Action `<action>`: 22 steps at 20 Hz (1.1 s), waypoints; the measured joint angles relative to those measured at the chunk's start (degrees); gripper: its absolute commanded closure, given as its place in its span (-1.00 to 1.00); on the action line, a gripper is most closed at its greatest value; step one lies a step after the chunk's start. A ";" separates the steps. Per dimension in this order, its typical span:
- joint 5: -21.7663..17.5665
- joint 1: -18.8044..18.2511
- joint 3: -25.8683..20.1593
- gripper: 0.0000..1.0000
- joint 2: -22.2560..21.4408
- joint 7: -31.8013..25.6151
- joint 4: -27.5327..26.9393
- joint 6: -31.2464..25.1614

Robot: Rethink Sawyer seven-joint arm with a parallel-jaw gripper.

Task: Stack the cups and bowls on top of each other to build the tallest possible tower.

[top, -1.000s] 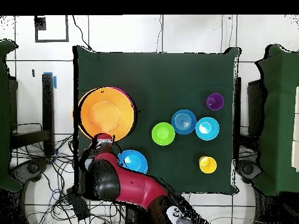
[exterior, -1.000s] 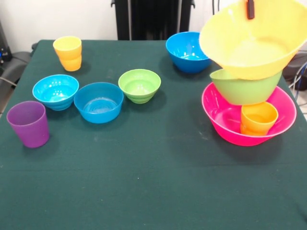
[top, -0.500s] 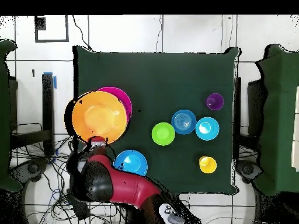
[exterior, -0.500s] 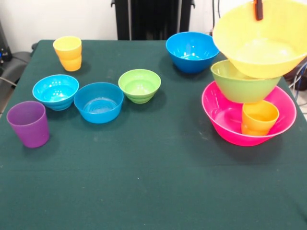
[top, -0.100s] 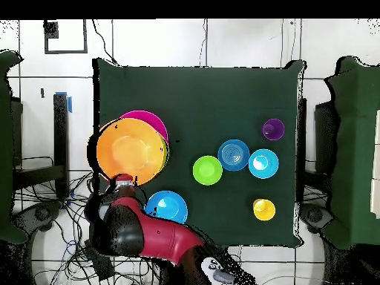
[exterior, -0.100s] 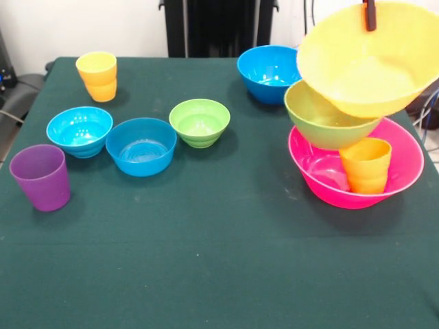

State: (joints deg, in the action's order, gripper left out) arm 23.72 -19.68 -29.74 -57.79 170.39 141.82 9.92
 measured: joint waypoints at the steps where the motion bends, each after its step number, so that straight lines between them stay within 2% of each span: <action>1: 0.00 0.03 0.03 -1.00 0.09 0.00 -0.02 0.00; 14: 0.01 1.66 0.77 -1.00 3.09 0.00 -1.47 2.53; 22: 0.01 1.77 0.77 -1.00 3.26 0.00 -2.23 2.60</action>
State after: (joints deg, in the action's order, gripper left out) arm 23.73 -17.91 -28.97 -54.53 170.39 139.60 12.52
